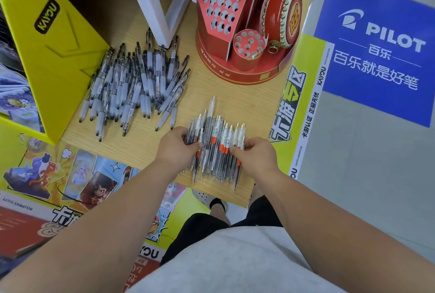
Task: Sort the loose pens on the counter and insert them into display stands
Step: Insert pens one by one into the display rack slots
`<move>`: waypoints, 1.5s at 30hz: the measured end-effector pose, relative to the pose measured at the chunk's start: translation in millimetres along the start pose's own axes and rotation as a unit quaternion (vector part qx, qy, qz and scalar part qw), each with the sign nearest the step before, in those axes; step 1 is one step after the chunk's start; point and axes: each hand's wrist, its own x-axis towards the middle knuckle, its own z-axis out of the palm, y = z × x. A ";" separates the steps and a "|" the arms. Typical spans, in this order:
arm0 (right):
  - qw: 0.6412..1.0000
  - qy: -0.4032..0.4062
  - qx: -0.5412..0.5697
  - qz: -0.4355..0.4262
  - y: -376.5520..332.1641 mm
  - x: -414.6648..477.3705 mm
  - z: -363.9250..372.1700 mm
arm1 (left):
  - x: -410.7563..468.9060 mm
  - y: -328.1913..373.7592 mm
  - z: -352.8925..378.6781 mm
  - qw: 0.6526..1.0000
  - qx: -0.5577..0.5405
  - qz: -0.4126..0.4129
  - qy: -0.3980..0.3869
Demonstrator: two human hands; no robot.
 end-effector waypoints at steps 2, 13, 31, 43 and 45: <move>1.000 -0.001 -0.004 0.000 -0.6 -0.5 0.7 | 0.6 -0.4 -0.7 1.000 0.000 -0.004 -0.006; 1.000 -0.023 0.012 -0.008 -7.4 5.9 -9.3 | 0.5 3.6 -0.5 1.000 -0.001 -0.011 -0.030; 0.963 -0.211 0.166 0.007 -54.4 -13.4 -54.8 | -25.5 12.7 -18.6 0.908 -0.393 -0.078 -0.124; 0.975 -0.159 0.042 -0.151 -114.9 -52.0 -44.6 | -49.3 35.9 -13.7 0.792 -0.561 -0.063 -0.233; 0.972 -0.174 0.079 -0.139 -116.2 -53.1 -46.2 | -47.7 32.4 -15.7 0.798 -0.555 -0.060 -0.224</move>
